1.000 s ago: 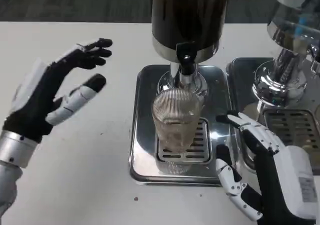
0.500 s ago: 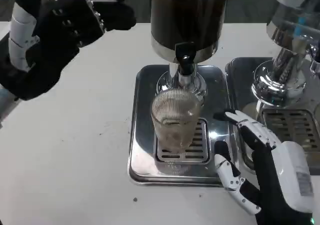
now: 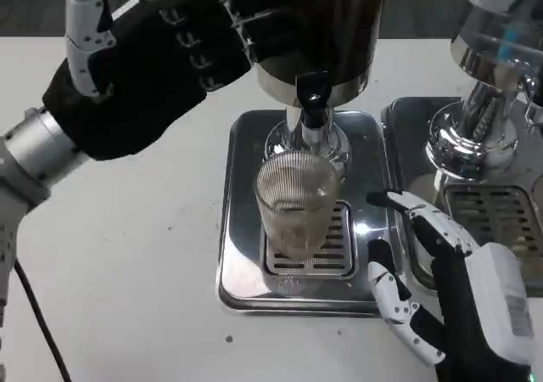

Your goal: Grasp the cup under the faucet to collect the drink, then remove the cup.

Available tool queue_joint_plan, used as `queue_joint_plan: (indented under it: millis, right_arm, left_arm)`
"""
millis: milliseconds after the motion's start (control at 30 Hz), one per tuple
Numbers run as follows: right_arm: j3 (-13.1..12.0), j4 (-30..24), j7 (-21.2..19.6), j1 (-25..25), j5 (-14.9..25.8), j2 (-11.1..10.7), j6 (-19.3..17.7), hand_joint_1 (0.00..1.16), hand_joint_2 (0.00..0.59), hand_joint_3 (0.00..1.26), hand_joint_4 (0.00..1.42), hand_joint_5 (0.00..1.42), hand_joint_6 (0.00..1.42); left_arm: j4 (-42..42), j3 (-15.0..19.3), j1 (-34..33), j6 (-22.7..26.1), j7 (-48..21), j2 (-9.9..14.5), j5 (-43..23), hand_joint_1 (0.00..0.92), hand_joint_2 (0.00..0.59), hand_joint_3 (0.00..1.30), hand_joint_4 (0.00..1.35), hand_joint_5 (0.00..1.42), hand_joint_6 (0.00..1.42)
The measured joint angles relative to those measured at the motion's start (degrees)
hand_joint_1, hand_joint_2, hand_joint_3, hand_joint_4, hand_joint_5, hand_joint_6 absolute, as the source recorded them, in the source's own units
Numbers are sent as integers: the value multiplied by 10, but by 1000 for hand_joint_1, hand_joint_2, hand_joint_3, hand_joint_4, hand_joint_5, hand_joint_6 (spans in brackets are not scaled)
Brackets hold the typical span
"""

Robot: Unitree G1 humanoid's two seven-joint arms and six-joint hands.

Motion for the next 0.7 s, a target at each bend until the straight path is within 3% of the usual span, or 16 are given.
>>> queue_joint_plan:
  millis: [433, 700]
  right_arm:
    - [4, 6, -13, 2, 4, 10, 0, 302, 486, 339, 257, 262, 248]
    - [6, 6, -19, 7, 4, 16, 0, 302, 486, 339, 257, 262, 247]
  left_arm:
    - [62, -1, -32, -13, -8, -47, 82, 0, 80, 216, 123, 134, 41]
    - [110, -7, -53, -33, -29, -58, 114, 0, 71, 207, 119, 141, 40]
